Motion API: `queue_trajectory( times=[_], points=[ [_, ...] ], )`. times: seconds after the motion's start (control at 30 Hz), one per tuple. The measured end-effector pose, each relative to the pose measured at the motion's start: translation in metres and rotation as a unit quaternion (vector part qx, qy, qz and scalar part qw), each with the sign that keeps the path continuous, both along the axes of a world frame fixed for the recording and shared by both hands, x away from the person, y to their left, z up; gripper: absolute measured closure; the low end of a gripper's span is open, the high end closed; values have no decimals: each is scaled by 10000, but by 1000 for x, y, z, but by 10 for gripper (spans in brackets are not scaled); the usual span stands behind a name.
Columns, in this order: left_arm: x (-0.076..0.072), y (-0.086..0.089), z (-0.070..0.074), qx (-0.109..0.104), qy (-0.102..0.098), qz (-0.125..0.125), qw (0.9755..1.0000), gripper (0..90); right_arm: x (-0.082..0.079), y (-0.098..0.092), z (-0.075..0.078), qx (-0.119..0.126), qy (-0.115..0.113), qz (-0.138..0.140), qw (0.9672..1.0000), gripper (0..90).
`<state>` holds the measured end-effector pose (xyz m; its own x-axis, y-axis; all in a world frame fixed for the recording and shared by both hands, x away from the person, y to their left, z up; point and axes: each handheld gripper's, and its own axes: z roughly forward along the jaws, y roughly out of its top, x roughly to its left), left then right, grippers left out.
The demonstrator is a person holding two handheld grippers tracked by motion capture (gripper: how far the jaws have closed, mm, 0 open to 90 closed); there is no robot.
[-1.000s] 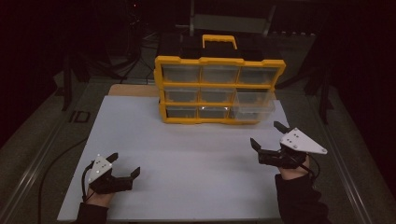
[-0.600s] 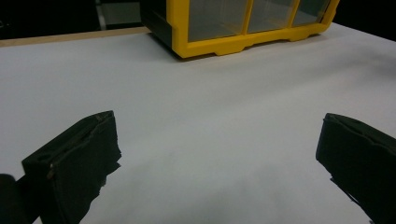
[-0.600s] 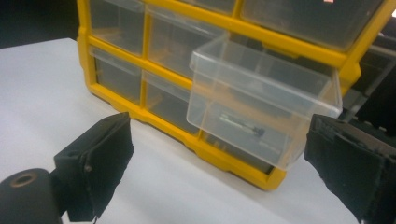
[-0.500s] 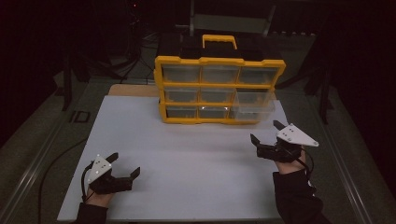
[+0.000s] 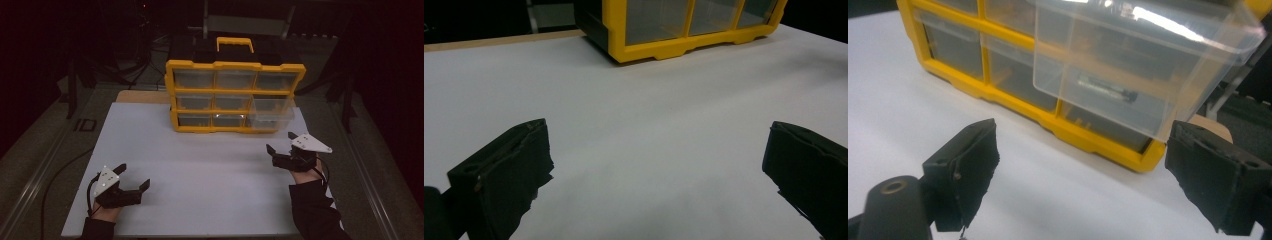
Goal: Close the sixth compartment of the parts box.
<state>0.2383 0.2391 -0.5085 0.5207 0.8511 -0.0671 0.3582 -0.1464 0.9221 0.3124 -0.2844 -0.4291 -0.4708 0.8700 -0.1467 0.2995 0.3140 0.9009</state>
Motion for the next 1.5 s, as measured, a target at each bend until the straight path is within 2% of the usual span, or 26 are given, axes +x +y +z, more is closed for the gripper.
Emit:
queue_trajectory(
  times=[0.1, 0.13, 0.23, 0.37, 0.4, 0.43, 0.47, 0.5, 0.53, 0.57, 0.6, 0.63, 0.67, 0.7, 0.8, 0.9, 0.93, 1.03, 1.07, 1.23, 1.27, 1.5],
  points=[
    [0, 0, 0, -11, 2, 0, 10000, 0, 1, -1, -3, -40, 25, -39, 10000, 183],
    [0, 0, 0, -14, 1, -7, 10000, 0, 2, -2, -5, -80, 33, -66, 9999, 226],
    [0, 0, 0, -19, 2, -10, 10000, 0, 5, -3, -6, -80, 69, -66, 9999, 227],
    [0, 0, 0, -24, 1, -11, 10000, 0, 8, -3, -8, -130, 129, -173, 9997, 278],
    [0, 0, 0, -19, -2, -8, 10000, 0, 10, -2, -9, -121, 159, -277, 9994, 334],
    [0, 0, 0, -19, -2, -8, 10000, 0, 10, -2, -9, -121, 159, -277, 9994, 334],
    [0, 0, 0, -20, -5, -7, 10000, 0, 12, -2, -9, -147, 143, -408, 9990, 401],
    [0, 0, 0, -20, -5, -7, 10000, 0, 12, -2, -9, -147, 143, -408, 9990, 401],
    [0, 0, 0, -21, -5, -7, 10000, 0, 13, -1, -10, -176, 126, -558, 9982, 480],
    [0, 0, 0, -21, -5, -7, 10000, 0, 13, -1, -10, -176, 126, -558, 9982, 480],
    [0, 0, 0, -11, -8, -6, 10000, 0, 14, -1, -10, -209, 105, -642, 9977, 537],
    [0, 0, 0, -11, -8, -6, 10000, 0, 14, -1, -10, -209, 105, -642, 9977, 537],
    [0, 0, 0, -11, -3, -5, 10000, 0, 15, -1, -10, -229, 90, -695, 9973, 587],
    [0, 0, 0, -11, -3, -5, 10000, 0, 15, -1, -10, -229, 90, -695, 9973, 587],
    [0, 0, 0, -10, -5, -6, 10000, 0, 14, -1, -9, -278, 11, -777, 9966, 663],
    [0, 0, 0, -11, -12, -4, 10000, 0, 15, 0, -8, -311, -30, -788, 9964, 673],
    [0, 0, 0, -14, -10, -13, 10000, 0, 15, 0, -7, -387, -60, -826, 9958, 706],
    [-1, 0, 0, 0, -11, -9, 10000, 0, 15, 1, -5, -406, -74, -829, 9957, 731],
    [0, 0, 0, -6, -7, -9, 10000, 0, 15, 2, -4, -456, -109, -846, 9953, 782],
    [0, 0, 0, 16, -2, -19, 10000, 0, 17, 2, -1, -447, -145, -883, 9950, 856],
    [0, 0, 0, 17, -4, -16, 10000, 0, 17, 2, 0, -450, -185, -916, 9946, 895],
    [0, 0, 0, 20, 2, -24, 10000, 0, 20, 4, 5, -404, -209, -841, 9954, 900]
  ],
)
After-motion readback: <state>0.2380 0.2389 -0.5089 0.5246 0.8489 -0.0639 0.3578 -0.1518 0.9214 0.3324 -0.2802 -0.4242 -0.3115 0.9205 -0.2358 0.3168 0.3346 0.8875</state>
